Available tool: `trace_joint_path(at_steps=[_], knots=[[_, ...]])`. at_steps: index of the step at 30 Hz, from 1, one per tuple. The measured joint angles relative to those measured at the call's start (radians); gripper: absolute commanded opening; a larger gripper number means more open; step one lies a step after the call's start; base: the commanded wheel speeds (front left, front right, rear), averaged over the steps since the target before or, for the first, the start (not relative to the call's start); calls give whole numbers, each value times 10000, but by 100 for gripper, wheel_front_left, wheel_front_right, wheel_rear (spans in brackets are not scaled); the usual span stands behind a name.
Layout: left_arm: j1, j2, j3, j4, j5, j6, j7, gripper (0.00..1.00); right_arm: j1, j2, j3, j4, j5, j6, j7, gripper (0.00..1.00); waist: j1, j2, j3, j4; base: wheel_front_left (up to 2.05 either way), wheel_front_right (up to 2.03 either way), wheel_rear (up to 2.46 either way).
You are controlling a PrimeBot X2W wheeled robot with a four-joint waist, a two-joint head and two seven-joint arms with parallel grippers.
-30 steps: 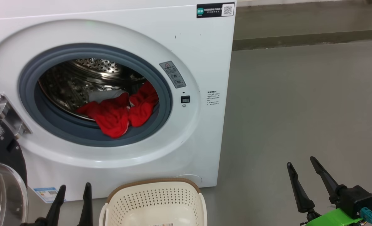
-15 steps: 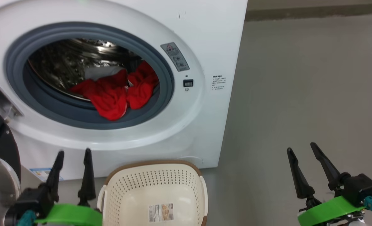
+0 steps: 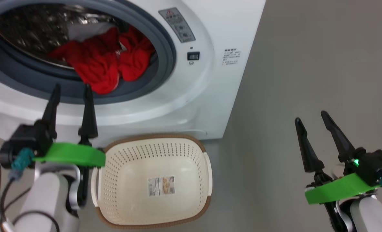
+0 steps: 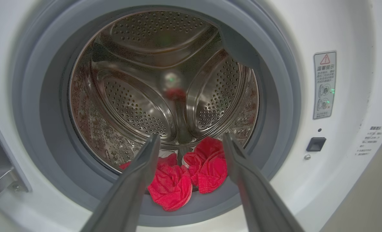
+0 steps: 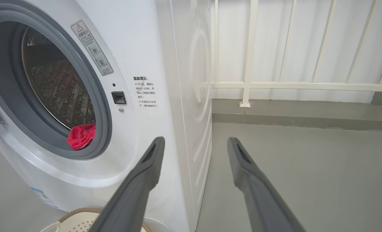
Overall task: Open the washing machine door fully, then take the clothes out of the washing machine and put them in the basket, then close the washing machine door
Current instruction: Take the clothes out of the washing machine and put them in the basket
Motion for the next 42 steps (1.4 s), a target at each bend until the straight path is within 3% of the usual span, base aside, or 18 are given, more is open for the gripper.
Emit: trace_joint_path(at_steps=[10, 20, 34, 42], knots=[[-2556, 115, -136, 2113, 257, -17, 140, 100, -984, -272, 276, -102, 10, 0, 0, 100, 0, 0, 1448, -165, 0, 0, 0], [-4864, 301, -238, 4521, 320, -29, 1323, 100, -1507, -309, 817, 109, 104, 0, 0, 100, 0, 0, 2488, -434, 0, 0, 0], [-6413, 443, -372, 6686, 136, -291, 3145, 100, -1795, -372, 1553, 640, 546, 0, 0, 100, 0, 0, 2846, -924, 0, 0, 0], [-6914, 566, -464, 7618, 117, -140, 4056, 100, -2056, -428, 1939, 784, 717, 0, 0, 100, 0, 0, 3019, -1187, 0, 0, 0]])
